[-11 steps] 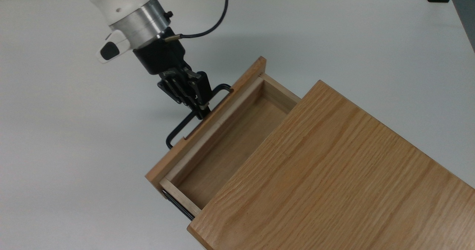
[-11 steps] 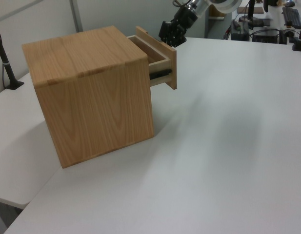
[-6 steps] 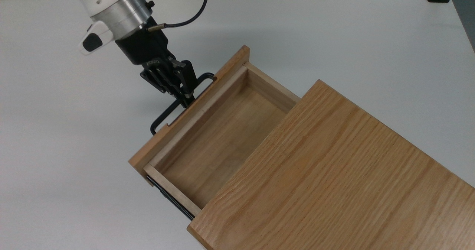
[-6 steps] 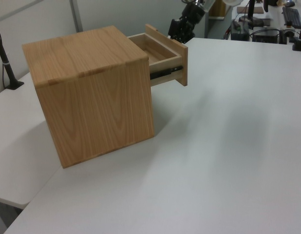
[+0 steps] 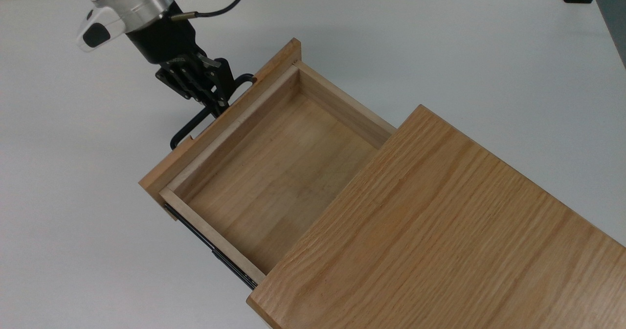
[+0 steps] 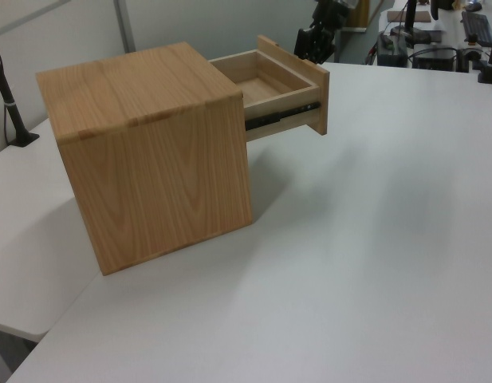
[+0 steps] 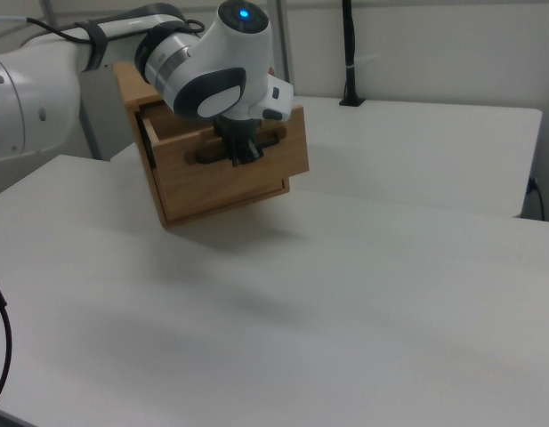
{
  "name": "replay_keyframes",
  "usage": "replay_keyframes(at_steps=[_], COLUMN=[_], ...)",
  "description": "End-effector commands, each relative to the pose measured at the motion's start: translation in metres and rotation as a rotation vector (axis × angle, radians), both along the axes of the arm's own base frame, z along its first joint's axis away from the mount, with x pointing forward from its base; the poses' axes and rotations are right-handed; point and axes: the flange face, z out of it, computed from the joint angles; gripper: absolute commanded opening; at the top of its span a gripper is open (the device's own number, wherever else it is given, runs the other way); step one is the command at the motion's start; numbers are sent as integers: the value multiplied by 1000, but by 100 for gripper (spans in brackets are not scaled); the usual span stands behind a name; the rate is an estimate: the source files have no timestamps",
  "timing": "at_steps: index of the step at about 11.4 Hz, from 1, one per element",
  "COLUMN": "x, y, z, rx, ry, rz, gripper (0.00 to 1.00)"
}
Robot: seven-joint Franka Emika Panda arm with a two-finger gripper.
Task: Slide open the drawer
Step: 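Pull the handle away from the cabinet, sliding the drawer out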
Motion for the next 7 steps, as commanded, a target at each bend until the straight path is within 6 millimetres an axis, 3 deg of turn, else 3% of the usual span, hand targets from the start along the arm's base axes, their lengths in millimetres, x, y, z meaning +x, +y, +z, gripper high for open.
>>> replay_keyframes(at_steps=[1,7], x=[-30,-47], y=[-19,-52], z=[26,33], rx=[-22,-34], ry=[-10,-6], rz=[102,129], gripper=[3,7])
